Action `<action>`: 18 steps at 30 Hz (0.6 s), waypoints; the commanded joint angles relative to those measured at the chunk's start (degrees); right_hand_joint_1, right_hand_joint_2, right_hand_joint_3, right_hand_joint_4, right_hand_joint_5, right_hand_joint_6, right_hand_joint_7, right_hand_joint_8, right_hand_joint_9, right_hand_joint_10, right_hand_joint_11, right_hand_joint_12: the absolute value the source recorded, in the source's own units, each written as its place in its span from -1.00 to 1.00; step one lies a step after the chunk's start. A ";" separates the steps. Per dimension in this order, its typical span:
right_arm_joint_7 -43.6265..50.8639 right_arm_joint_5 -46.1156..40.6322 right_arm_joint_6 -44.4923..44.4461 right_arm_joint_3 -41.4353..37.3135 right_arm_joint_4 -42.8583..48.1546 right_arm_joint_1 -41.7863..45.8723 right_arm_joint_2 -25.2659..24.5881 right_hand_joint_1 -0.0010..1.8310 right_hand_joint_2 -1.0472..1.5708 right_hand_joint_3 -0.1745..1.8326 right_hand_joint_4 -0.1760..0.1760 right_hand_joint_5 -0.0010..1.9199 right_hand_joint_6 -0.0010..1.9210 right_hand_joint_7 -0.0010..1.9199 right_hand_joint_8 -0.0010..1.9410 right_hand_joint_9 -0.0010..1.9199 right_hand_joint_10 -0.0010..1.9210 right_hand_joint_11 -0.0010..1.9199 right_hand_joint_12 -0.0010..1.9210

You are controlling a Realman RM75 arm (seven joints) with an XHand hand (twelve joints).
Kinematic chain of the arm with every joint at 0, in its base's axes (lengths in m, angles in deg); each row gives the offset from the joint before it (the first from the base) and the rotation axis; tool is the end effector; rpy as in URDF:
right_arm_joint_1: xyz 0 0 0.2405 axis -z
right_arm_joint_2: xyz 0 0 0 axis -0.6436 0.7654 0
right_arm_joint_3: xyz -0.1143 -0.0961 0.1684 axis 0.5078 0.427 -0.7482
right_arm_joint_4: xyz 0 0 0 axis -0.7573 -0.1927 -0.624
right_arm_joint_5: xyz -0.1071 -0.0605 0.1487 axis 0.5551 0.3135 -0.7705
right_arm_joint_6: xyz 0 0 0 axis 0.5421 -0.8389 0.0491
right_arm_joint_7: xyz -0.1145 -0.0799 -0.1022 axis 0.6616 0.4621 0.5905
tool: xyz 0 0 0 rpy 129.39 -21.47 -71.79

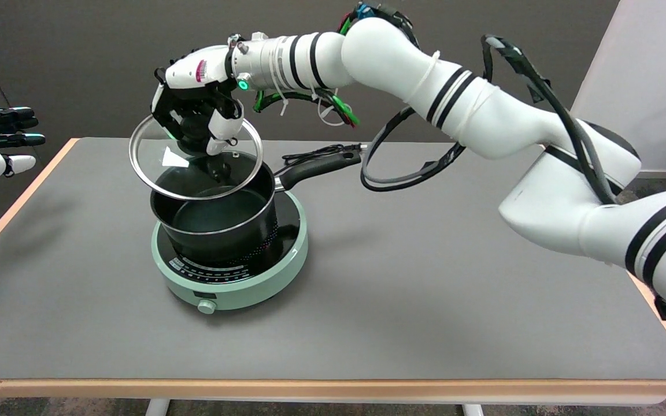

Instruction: Place the pot lid onto the soup pot.

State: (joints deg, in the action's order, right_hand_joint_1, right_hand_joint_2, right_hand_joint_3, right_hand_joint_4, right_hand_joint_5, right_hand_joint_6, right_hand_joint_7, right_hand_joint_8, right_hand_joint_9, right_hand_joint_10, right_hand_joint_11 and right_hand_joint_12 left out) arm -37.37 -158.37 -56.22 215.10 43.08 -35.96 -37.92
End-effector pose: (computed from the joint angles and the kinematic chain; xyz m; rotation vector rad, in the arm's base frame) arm -0.0445 -0.4942 0.0659 2.3451 -0.0588 -0.2884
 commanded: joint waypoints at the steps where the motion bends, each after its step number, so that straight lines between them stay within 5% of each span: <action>1: -0.04 13.97 19.56 -14.68 -9.41 -2.32 -7.92 0.48 0.52 -0.41 1.00 -0.30 0.24 -0.05 0.24 -0.07 0.44 -0.23 0.82; 18: -0.04 18.33 27.27 -22.72 -12.44 -4.30 -9.02 0.48 0.52 -0.40 1.00 -0.34 0.30 -0.07 0.28 -0.10 0.50 -0.30 0.92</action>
State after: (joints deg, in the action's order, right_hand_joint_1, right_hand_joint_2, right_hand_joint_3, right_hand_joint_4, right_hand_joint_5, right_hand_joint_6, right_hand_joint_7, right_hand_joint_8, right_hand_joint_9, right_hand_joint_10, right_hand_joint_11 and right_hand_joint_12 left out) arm -37.42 -146.42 -37.46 202.30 34.67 -38.89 -44.20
